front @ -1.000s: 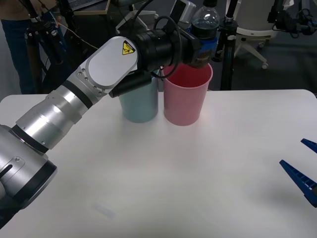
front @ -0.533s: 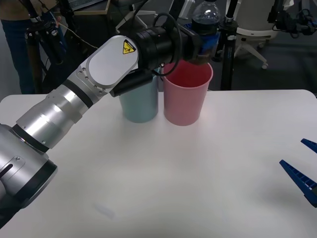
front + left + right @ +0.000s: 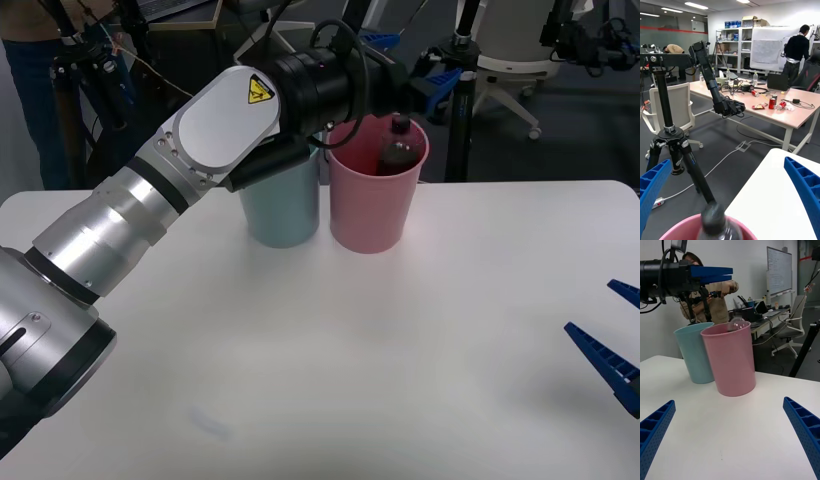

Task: Grasp the object on the table and drop it into the matching bin: aluminum can to the light blue bin, PET bottle to the pink bin.

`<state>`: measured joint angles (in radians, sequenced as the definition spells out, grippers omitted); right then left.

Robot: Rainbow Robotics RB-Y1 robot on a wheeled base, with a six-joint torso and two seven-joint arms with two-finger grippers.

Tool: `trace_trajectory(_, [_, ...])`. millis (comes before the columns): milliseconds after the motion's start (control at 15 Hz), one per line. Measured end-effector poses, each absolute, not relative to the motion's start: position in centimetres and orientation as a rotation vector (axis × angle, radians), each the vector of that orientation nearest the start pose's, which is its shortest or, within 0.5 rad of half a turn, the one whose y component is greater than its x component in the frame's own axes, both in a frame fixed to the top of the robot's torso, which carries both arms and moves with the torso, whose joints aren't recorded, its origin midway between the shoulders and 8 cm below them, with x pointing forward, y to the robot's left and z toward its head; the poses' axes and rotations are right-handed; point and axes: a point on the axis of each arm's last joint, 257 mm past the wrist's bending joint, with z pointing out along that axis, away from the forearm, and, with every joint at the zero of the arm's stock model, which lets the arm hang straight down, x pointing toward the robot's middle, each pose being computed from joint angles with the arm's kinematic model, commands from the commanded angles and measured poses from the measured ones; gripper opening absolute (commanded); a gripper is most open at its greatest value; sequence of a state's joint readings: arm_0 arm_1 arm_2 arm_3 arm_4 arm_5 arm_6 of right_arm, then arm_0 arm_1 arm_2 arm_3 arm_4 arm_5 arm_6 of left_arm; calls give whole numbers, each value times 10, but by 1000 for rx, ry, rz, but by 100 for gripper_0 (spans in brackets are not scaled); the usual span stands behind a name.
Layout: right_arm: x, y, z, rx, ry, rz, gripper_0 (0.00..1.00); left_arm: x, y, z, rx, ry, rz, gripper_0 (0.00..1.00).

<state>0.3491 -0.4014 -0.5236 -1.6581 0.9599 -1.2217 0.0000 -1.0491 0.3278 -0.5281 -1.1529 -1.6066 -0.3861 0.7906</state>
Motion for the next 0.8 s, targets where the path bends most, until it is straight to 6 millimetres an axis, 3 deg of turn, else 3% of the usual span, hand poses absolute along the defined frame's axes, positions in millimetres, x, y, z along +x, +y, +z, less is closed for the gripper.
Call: trace_trajectory(800, [342, -330, -169, -465, 1441, 567, 100, 605, -116, 32, 809, 1368, -671, 100])
